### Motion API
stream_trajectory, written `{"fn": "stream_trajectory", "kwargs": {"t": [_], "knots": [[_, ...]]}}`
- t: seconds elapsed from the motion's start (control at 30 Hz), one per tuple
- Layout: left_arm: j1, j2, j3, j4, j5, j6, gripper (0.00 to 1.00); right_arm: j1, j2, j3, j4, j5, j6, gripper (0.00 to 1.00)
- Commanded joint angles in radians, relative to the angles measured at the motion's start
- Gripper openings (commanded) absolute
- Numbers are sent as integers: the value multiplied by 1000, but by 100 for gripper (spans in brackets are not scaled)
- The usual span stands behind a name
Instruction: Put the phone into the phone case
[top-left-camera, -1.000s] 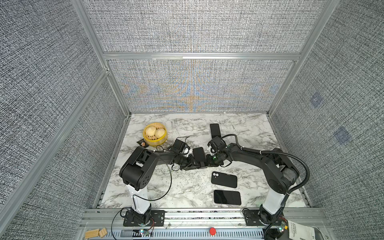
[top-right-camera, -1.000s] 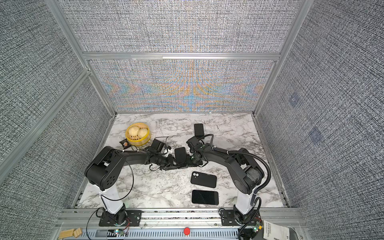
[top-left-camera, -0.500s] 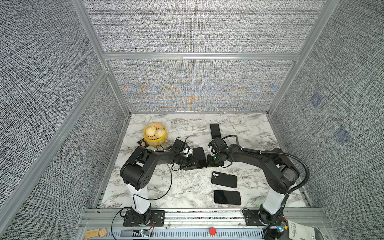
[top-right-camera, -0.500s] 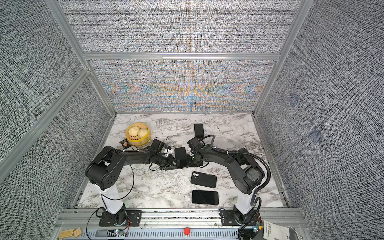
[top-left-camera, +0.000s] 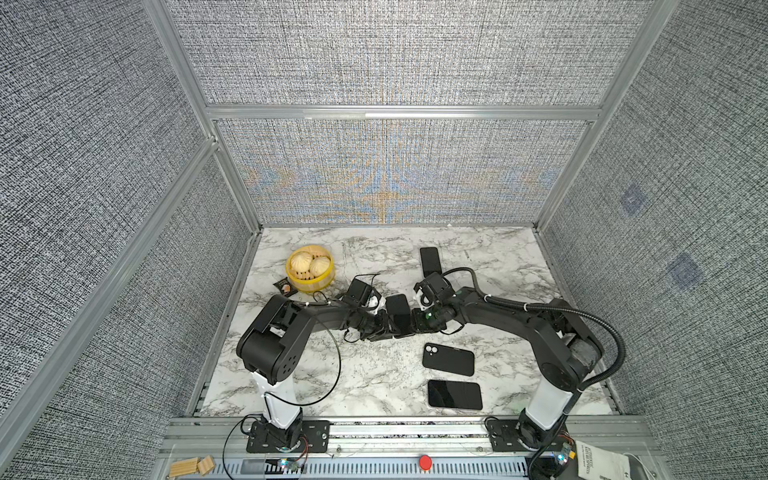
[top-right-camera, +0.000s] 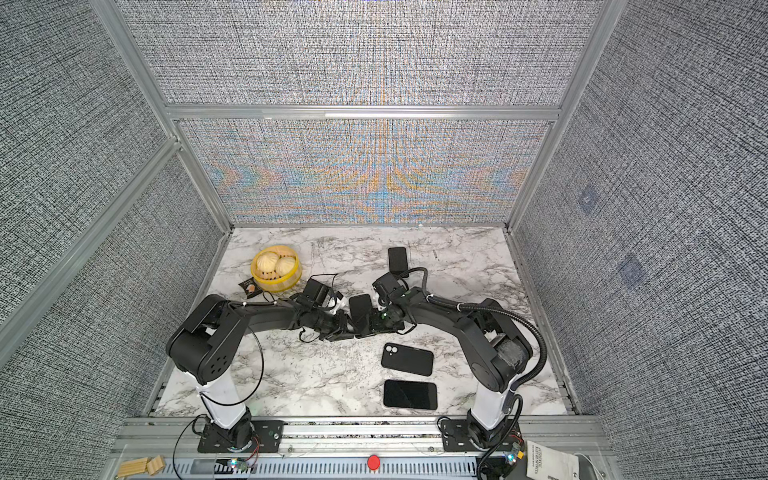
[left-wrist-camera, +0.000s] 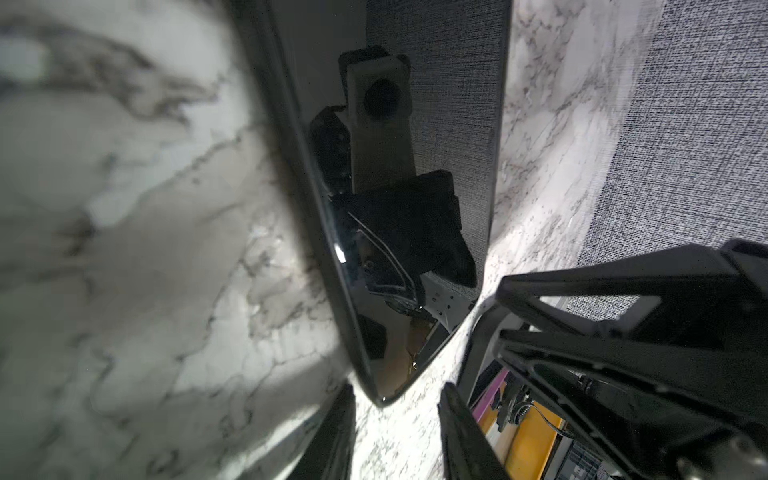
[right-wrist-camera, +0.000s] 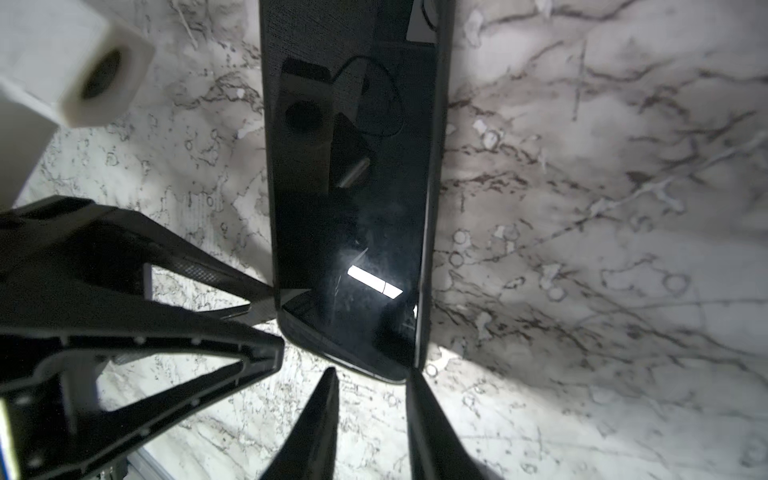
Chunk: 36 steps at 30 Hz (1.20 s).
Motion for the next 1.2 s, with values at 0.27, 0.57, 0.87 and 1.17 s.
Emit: {"fn": "stream_trajectory", "kwargs": {"t": [0.27, 0.57, 0.87, 1.17], "knots": [[4, 44, 39, -143, -120, 60, 38, -14, 22, 9, -43, 11, -31, 29], [6, 67, 43, -117, -102, 55, 38, -19, 67, -21, -5, -1, -24, 13], [10, 54, 30, -119, -114, 55, 37, -4, 35, -57, 36, -29, 11, 9], [-7, -64, 84, -324, -331, 117, 45, 39, 20, -54, 90, -79, 32, 11]]}}
